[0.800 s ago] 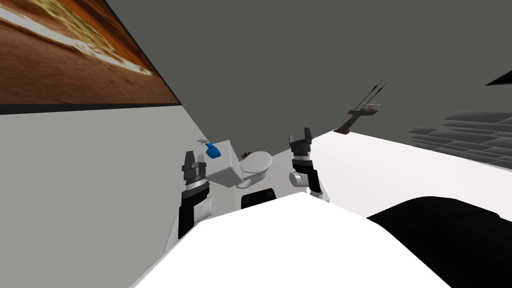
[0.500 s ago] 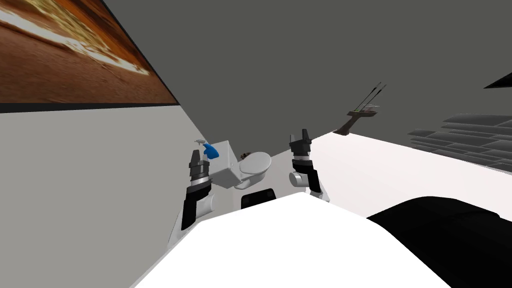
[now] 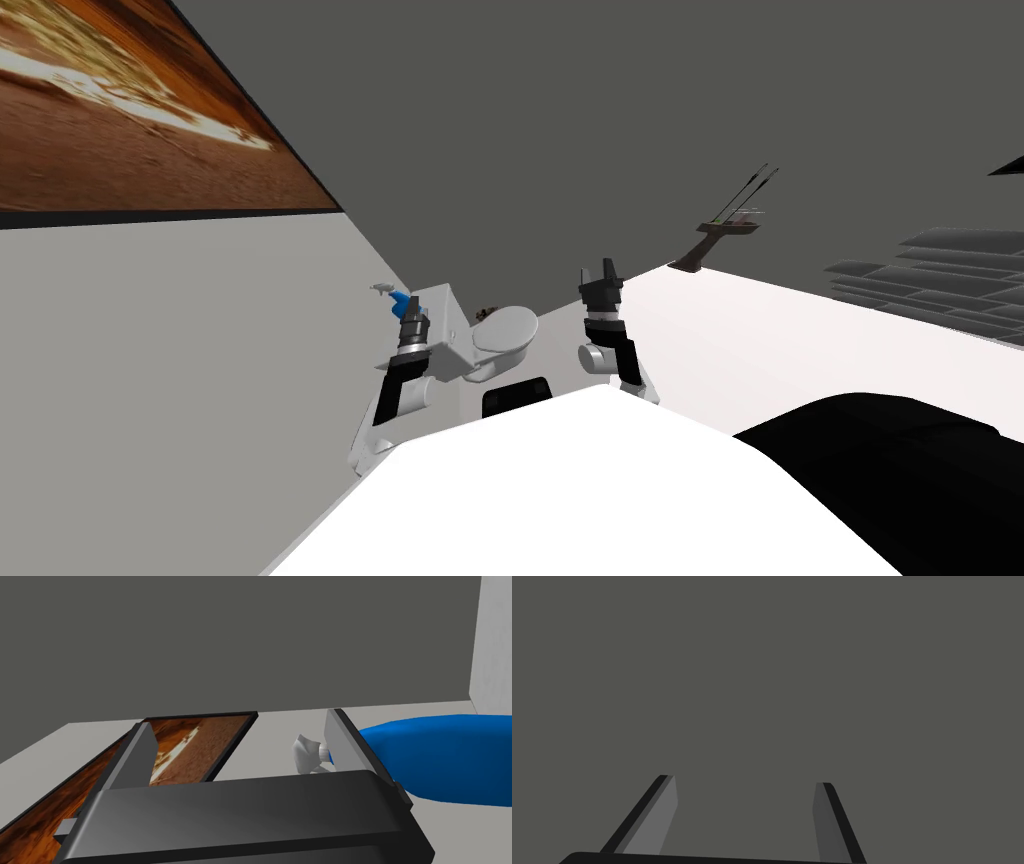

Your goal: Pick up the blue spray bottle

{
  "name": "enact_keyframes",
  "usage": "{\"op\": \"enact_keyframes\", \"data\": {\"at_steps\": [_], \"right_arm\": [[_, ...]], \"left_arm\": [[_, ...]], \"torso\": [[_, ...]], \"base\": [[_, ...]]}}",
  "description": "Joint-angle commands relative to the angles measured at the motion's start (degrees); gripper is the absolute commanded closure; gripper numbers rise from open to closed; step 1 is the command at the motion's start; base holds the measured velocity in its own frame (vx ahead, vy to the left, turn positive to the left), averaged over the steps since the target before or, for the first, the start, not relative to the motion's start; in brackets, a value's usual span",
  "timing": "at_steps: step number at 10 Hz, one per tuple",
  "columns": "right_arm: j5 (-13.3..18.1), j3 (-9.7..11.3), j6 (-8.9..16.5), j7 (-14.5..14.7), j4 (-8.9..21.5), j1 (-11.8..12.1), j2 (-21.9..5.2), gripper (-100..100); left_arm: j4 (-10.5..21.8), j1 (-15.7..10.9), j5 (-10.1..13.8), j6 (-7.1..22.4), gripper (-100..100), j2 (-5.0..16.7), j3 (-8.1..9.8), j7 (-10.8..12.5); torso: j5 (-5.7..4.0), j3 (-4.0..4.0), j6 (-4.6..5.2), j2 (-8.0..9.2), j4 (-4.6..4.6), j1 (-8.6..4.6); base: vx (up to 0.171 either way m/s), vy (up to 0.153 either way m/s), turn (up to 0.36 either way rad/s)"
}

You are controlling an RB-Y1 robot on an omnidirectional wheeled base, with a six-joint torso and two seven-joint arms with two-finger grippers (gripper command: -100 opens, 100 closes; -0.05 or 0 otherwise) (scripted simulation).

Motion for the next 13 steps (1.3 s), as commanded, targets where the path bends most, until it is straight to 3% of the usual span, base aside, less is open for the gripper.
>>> {"op": "enact_keyframes", "data": {"at_steps": [1,4,5,6,7,8,9,10,13], "right_arm": [[0.0,0.0,0.0,0.0,0.0,0.0,0.0,0],[0.0,0.0,0.0,0.0,0.0,0.0,0.0,0],[0.0,0.0,0.0,0.0,0.0,0.0,0.0,0],[0.0,0.0,0.0,0.0,0.0,0.0,0.0,0],[0.0,0.0,0.0,0.0,0.0,0.0,0.0,0],[0.0,0.0,0.0,0.0,0.0,0.0,0.0,0],[0.0,0.0,0.0,0.0,0.0,0.0,0.0,0],[0.0,0.0,0.0,0.0,0.0,0.0,0.0,0],[0.0,0.0,0.0,0.0,0.0,0.0,0.0,0]], "left_arm": [[2.9,-2.9,1.1,2.9,-100,1.8,-0.06,-0.6],[5.7,-5.3,2.0,5.9,-100,3.4,-0.31,-1.3],[8.0,-7.8,2.9,8.2,-100,5.0,-0.59,-2.0],[8.6,-7.8,2.9,8.5,-100,5.0,-0.59,-2.0],[10.5,-10.3,3.8,11.3,-100,6.6,-0.91,-2.7],[11.7,-10.5,3.8,11.3,-100,6.6,-0.91,-2.7],[13.7,-12.7,4.8,13.5,-100,8.4,-1.28,-3.4],[14.9,-13.3,4.8,14.1,-100,8.4,-1.28,-3.4],[20.2,-18.1,6.6,18.7,-100,12.0,-2.14,-5.0]], "torso": [[0.00,0.00,0.00,0.00,0.00,0.00],[0.02,0.01,0.00,0.01,0.01,0.06],[0.02,0.02,0.00,0.03,0.01,0.08],[0.02,0.03,0.00,0.05,0.01,0.05],[0.02,0.05,-0.01,0.08,0.02,0.10],[0.02,0.02,0.00,0.02,0.01,0.04],[0.02,0.01,-0.01,0.01,0.00,0.08],[0.02,0.01,0.00,0.01,0.00,0.07],[0.01,0.03,-0.01,0.06,0.01,0.04]], "base": [[0.032,-0.075,0.015],[0.033,-0.069,0.015],[0.023,-0.079,0.025],[0.021,-0.066,0.012],[0.039,-0.084,0.027],[0.042,-0.071,0.014],[0.035,-0.077,0.023],[0.029,-0.070,0.017],[0.030,-0.089,0.025]]}}
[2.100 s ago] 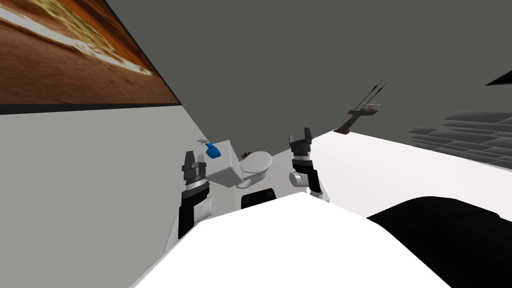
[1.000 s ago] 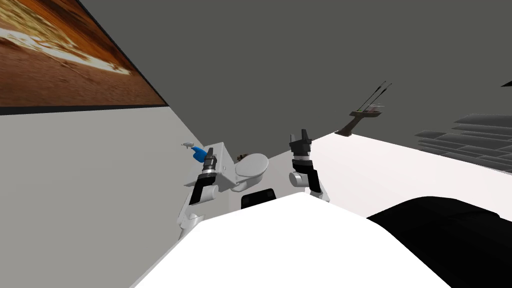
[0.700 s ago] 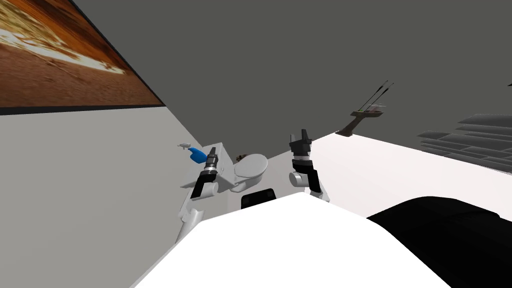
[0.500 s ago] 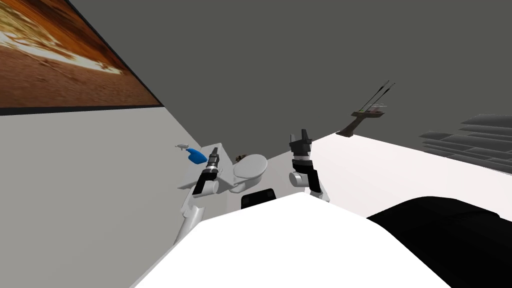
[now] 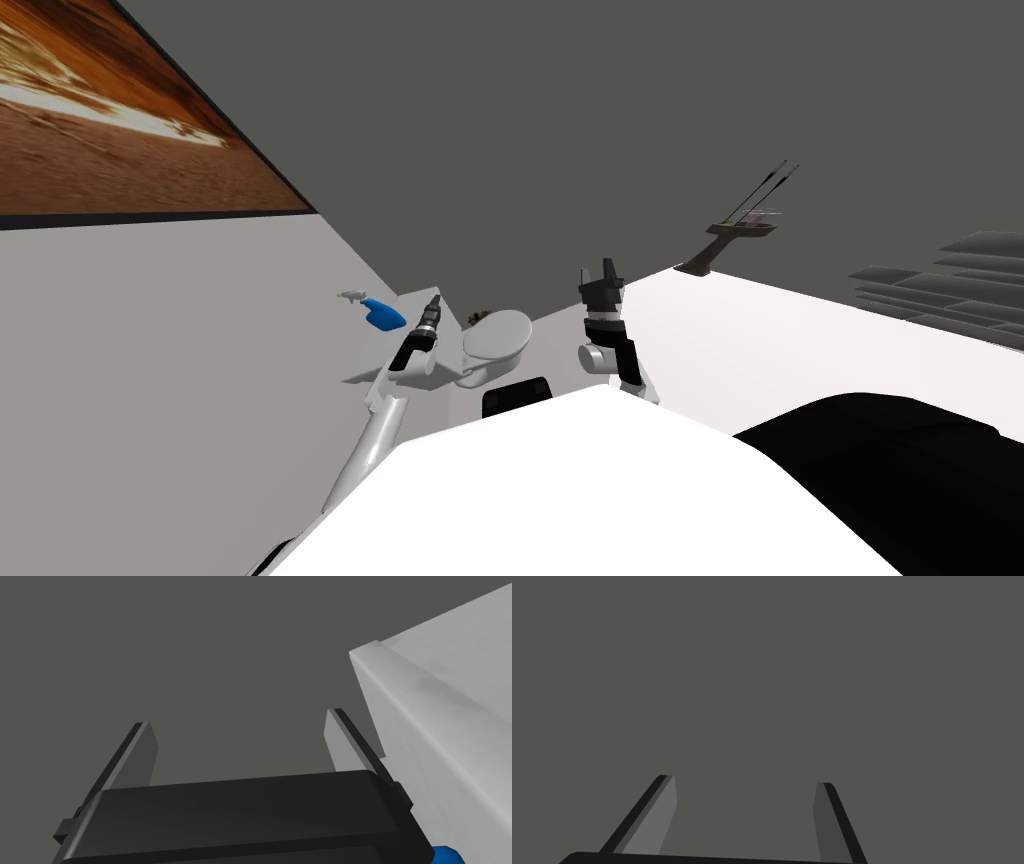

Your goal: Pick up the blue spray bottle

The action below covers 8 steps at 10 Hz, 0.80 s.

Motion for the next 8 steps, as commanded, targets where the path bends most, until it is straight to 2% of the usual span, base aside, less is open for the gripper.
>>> {"op": "enact_keyframes", "data": {"at_steps": [1,2,3,4,5,6,7,8], "right_arm": [[0.0,0.0,0.0,0.0,0.0,0.0,0.0,0],[0.0,0.0,0.0,0.0,0.0,0.0,0.0,0],[0.0,0.0,0.0,0.0,0.0,0.0,0.0,0],[0.0,0.0,0.0,0.0,0.0,0.0,0.0,0],[0.0,0.0,0.0,0.0,0.0,0.0,0.0,0],[0.0,0.0,0.0,0.0,0.0,0.0,0.0,0],[0.0,0.0,0.0,0.0,0.0,0.0,0.0,0],[0.0,0.0,0.0,0.0,0.0,0.0,0.0,0]], "left_arm": [[2.7,-2.3,0.5,2.7,-100,0.9,-0.20,-0.4],[4.3,-4.3,1.4,4.6,-100,2.8,-0.69,-1.2],[6.3,-5.3,1.4,5.8,-100,2.8,-0.69,-1.2],[7.7,-7.3,2.3,7.8,-100,4.8,-1.21,-2.0],[9.4,-8.5,2.3,9.0,-100,4.8,-1.21,-2.0],[11.6,-10.5,3.2,10.5,-100,6.7,-1.77,-2.8],[13.6,-11.7,3.2,12.1,-100,6.7,-1.77,-2.8],[16.0,-14.2,4.0,13.5,-100,8.7,-2.36,-3.6]], "torso": [[0.00,0.00,0.00,0.00,0.00,0.00],[0.01,0.00,0.00,0.00,0.00,0.06],[0.01,-0.01,-0.01,-0.02,0.00,0.08],[0.02,-0.01,-0.01,-0.02,-0.01,0.11],[0.00,0.00,0.00,0.00,-0.01,-0.01],[0.00,0.01,0.00,0.02,0.00,0.04],[0.00,-0.01,0.00,-0.02,0.00,0.05],[0.02,-0.02,-0.02,-0.02,-0.01,0.12]], "base": [[0.032,-0.081,0.019],[0.036,-0.078,0.037],[0.039,-0.072,0.014],[0.030,-0.109,0.026],[0.024,-0.089,0.026],[0.038,-0.085,0.030],[0.039,-0.066,0.022],[0.044,-0.071,0.035]]}}
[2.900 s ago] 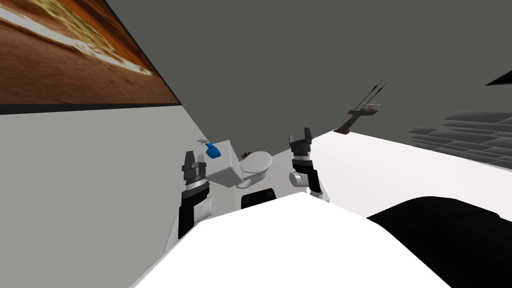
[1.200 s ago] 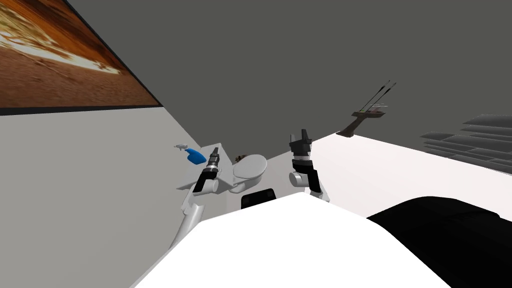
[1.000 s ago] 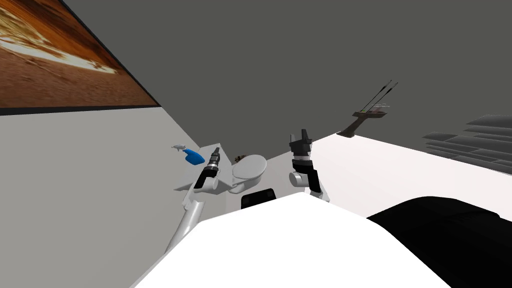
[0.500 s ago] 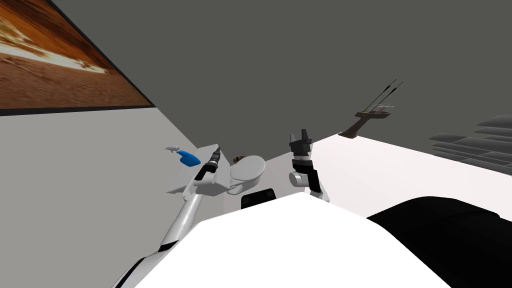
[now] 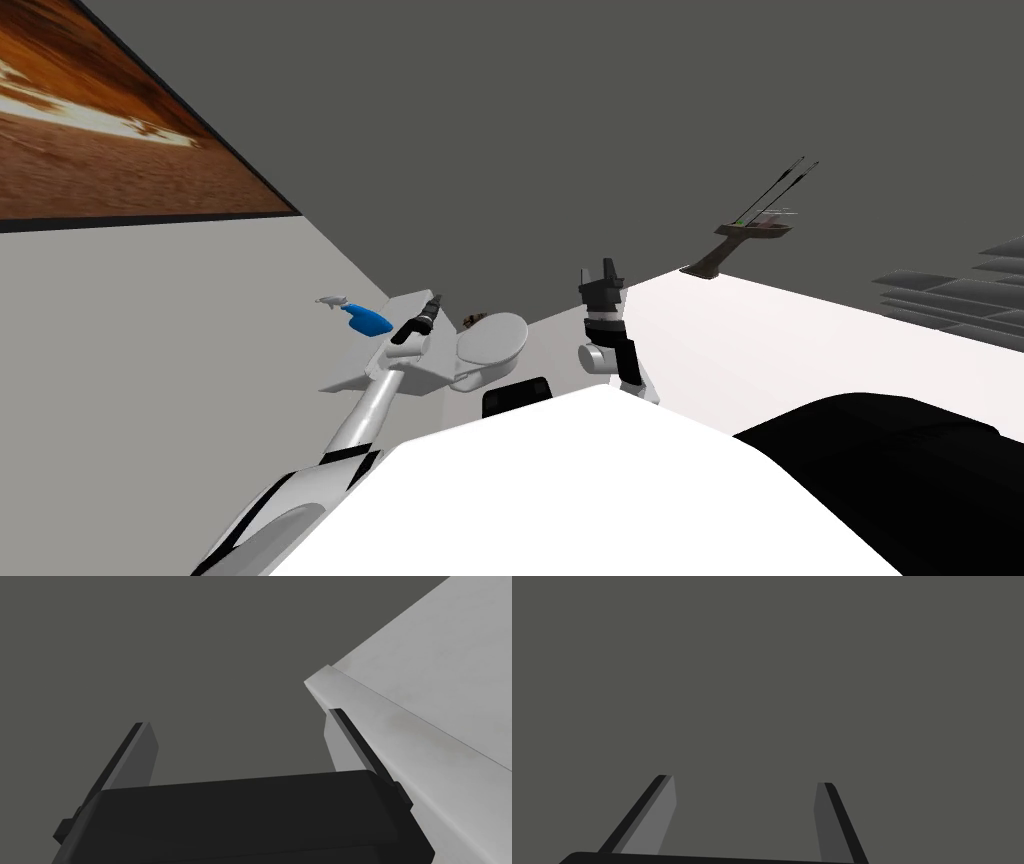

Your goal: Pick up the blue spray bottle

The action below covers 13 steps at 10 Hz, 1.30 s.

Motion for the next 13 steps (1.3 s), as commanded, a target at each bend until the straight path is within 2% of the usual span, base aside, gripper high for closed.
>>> {"op": "enact_keyframes", "data": {"at_steps": [1,2,3,4,5,6,7,8,9,10,11,12,13], "right_arm": [[0.0,0.0,0.0,0.0,0.0,0.0,0.0,0],[0.0,0.0,0.0,0.0,0.0,0.0,0.0,0],[0.0,0.0,0.0,0.0,0.0,0.0,0.0,0],[0.0,0.0,0.0,0.0,0.0,0.0,0.0,0],[0.0,0.0,0.0,0.0,0.0,0.0,0.0,0],[0.0,0.0,0.0,0.0,0.0,0.0,0.0,0],[0.0,0.0,0.0,0.0,0.0,0.0,0.0,0],[0.0,0.0,0.0,0.0,0.0,0.0,0.0,0],[0.0,0.0,0.0,0.0,0.0,0.0,0.0,0],[0.0,0.0,0.0,0.0,0.0,0.0,0.0,0],[0.0,0.0,0.0,0.0,0.0,0.0,0.0,0],[0.0,0.0,0.0,0.0,0.0,0.0,0.0,0],[0.0,0.0,0.0,0.0,0.0,0.0,0.0,0]], "left_arm": [[2.0,-1.6,0.3,2.9,-100,0.9,-0.14,-0.5],[2.0,-1.6,0.3,3.4,-100,0.9,-0.14,-0.5],[4.7,-4.2,1.2,5.4,-100,2.9,-0.75,-1.3],[5.7,-4.8,1.2,6.6,-100,2.9,-0.75,-1.3],[7.7,-7.2,2.0,8.6,-100,4.9,-1.38,-2.1],[9.1,-8.1,2.0,9.9,-100,4.9,-1.38,-2.1],[11.2,-10.3,2.8,11.6,-100,7.0,-2.03,-2.9],[13.1,-11.4,2.8,13.1,-100,7.0,-2.03,-2.9],[15.1,-13.8,3.5,14.8,-100,9.0,-2.70,-3.7],[16.8,-14.6,3.5,16.3,-100,9.0,-2.70,-3.7],[16.8,-14.6,3.5,16.3,-100,9.0,-2.70,-3.7],[19.9,-17.5,4.3,18.5,-100,10.9,-3.38,-4.4],[20.4,-17.8,4.3,19.5,-100,10.9,-3.38,-4.4]], "torso": [[0.00,0.00,0.00,0.00,0.00,0.00],[0.01,0.02,0.00,0.05,0.00,0.02],[0.03,0.07,0.00,0.13,0.02,0.12],[0.02,0.06,0.00,0.11,0.02,0.08],[0.02,0.05,-0.01,0.10,0.01,0.07],[0.00,0.04,-0.01,0.07,0.01,-0.01],[0.00,0.01,0.00,0.03,0.00,0.02],[0.00,-0.01,-0.01,-0.01,0.00,0.00],[0.02,0.01,0.00,0.03,-0.01,0.06],[0.01,0.01,-0.01,0.02,0.00,0.04],[0.02,0.01,0.00,0.04,-0.01,0.06],[0.04,0.05,-0.01,0.11,0.01,0.17],[0.03,0.05,-0.02,0.10,0.02,0.14]], "base": [[0.029,-0.064,0.019],[0.007,-0.031,0.001],[0.016,-0.052,0.035],[0.025,-0.055,0.018],[0.033,-0.076,0.033],[0.042,-0.066,0.022],[0.053,-0.072,0.030],[0.038,-0.055,0.020],[0.039,-0.063,0.025],[0.037,-0.056,0.019],[0.016,-0.021,0.001],[0.023,-0.036,0.032],[0.028,-0.042,0.020]]}}
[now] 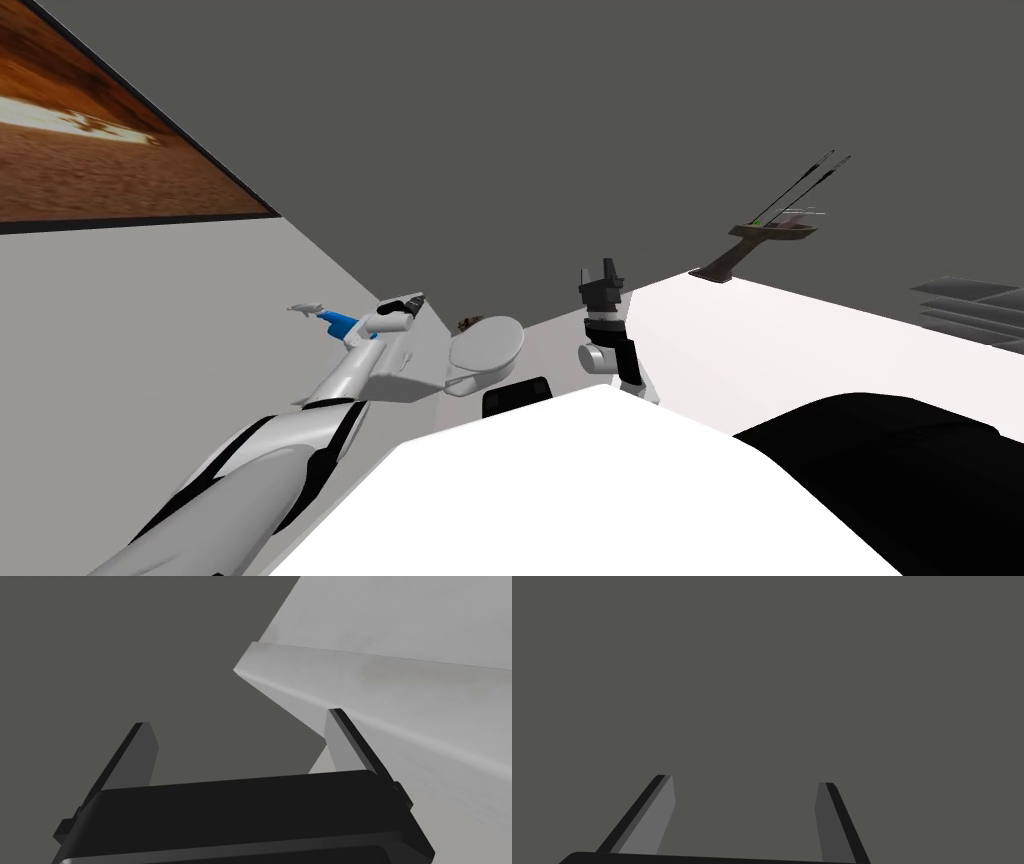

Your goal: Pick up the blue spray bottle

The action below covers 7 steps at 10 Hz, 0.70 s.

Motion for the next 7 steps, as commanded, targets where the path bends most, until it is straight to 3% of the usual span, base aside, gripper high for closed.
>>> {"op": "enact_keyframes", "data": {"at_steps": [1,2,3,4,5,7], "right_arm": [[0.0,0.0,0.0,0.0,0.0,0.0,0.0,0],[0.0,0.0,0.0,0.0,0.0,0.0,0.0,0],[0.0,0.0,0.0,0.0,0.0,0.0,0.0,0],[0.0,0.0,0.0,0.0,0.0,0.0,0.0,0],[0.0,0.0,0.0,0.0,0.0,0.0,0.0,0],[0.0,0.0,0.0,0.0,0.0,0.0,0.0,0]], "left_arm": [[2.9,-2.9,0.7,2.9,-100,2.2,-0.66,-0.8],[3.6,-3.2,0.7,4.1,-100,2.2,-0.66,-0.8],[6.6,-6.0,1.3,5.5,-100,4.1,-1.37,-1.5],[7.1,-6.2,1.3,7.2,-100,4.1,-1.37,-1.5],[8.9,-8.4,2.0,9.0,-100,5.8,-2.08,-2.2],[10.4,-9.2,2.0,10.2,-100,5.8,-2.08,-2.2]], "torso": [[0.00,0.00,0.00,0.00,0.00,0.00],[-0.02,-0.02,-0.01,-0.04,0.00,-0.05],[-0.01,-0.02,0.01,-0.03,-0.01,-0.06],[-0.04,-0.02,0.00,-0.05,0.00,-0.14],[-0.02,-0.01,0.00,0.00,-0.01,-0.08],[-0.01,0.02,0.01,0.03,0.01,-0.03]], "base": [[0.041,-0.055,0.029],[0.035,-0.057,0.022],[0.041,-0.078,0.028],[0.029,-0.060,0.023],[0.024,-0.057,0.027],[0.014,-0.031,0.010]]}}
